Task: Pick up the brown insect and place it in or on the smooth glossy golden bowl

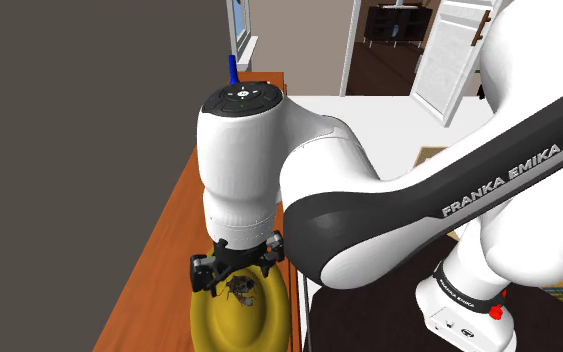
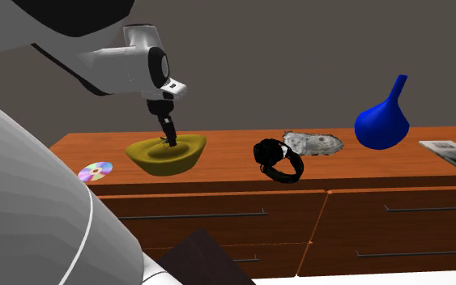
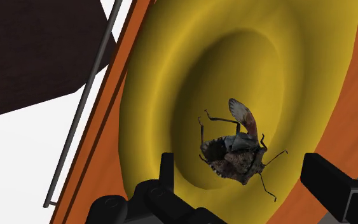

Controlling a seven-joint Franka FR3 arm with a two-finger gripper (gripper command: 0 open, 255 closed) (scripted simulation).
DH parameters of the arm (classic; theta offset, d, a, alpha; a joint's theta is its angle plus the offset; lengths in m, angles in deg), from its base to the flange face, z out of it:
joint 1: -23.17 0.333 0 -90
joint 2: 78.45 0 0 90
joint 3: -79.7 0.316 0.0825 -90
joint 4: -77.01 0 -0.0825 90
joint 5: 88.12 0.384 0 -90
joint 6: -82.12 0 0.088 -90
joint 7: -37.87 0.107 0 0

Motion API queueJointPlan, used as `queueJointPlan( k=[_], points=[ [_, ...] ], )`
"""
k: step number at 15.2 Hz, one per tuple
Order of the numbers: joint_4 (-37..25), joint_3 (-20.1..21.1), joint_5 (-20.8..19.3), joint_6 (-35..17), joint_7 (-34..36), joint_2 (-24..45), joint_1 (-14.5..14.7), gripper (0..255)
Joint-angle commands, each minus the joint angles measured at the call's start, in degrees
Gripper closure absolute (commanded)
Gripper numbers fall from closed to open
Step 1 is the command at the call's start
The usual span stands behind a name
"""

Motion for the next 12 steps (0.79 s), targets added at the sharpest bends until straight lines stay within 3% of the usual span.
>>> queueJointPlan(
  k=[1, 5, 12],
  points=[
    [0.0, 0.0, -0.1, -0.1, 0.1, 0.1, 0.0, 0],
    [-3.9, -1.9, 2.7, 7.5, -2.1, -4.3, 0.8, 0],
    [-3.9, -1.9, 2.7, 7.5, -2.1, -4.3, 0.8, 0]
  ],
)
